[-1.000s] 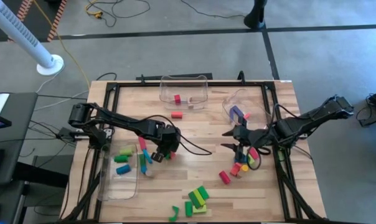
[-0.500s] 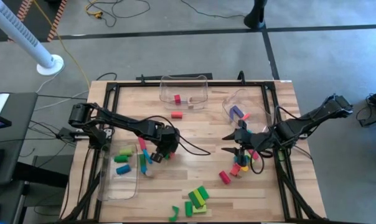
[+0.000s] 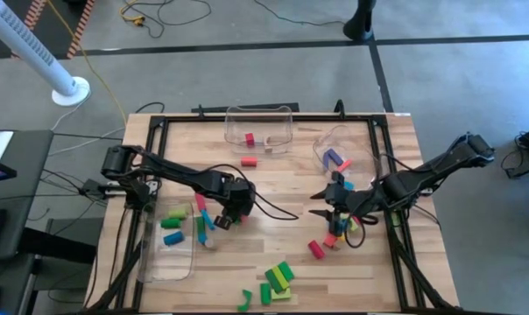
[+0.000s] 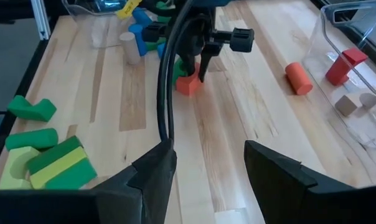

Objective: Sort blocks by size
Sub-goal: Put the orange arch block into the middle transparent bin

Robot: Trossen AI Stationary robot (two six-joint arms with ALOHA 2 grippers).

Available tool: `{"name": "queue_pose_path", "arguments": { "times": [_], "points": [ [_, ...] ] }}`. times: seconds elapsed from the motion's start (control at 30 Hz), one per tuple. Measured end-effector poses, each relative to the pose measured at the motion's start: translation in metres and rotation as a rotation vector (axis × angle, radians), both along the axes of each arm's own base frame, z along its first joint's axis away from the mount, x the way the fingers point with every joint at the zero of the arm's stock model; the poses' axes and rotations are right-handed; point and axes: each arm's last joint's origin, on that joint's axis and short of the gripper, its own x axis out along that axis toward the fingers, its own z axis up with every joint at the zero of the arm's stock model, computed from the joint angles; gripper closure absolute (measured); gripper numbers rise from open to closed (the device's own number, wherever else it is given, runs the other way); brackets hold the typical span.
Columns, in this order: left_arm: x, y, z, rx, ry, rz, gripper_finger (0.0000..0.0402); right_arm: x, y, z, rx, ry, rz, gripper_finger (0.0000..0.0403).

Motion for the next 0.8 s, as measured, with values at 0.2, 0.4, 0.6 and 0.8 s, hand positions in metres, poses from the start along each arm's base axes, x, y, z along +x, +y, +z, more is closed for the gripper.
{"name": "queue_pose_path", "arguments": {
  "times": [0.2,0.4,0.6,0.8],
  "points": [
    [0.004,0.000,0.013,-0.002,-0.038,0.003,0.0342,-0.002,0.005,0.000,0.001,-0.001,0.024,0.0180],
    [0.008,0.000,0.051,0.008,-0.171,-0.025,0.0353,-0.002,0.007,0.000,-0.017,-0.009,0.023,0.0180],
    [0.002,0.001,0.089,0.010,-0.304,-0.027,0.0356,-0.003,0.008,0.001,-0.084,-0.017,0.023,0.0180],
    [-0.007,0.005,0.129,0.011,-0.515,0.034,0.0357,0.000,0.009,0.006,-0.129,-0.066,0.056,0.0180]
  ]
}}
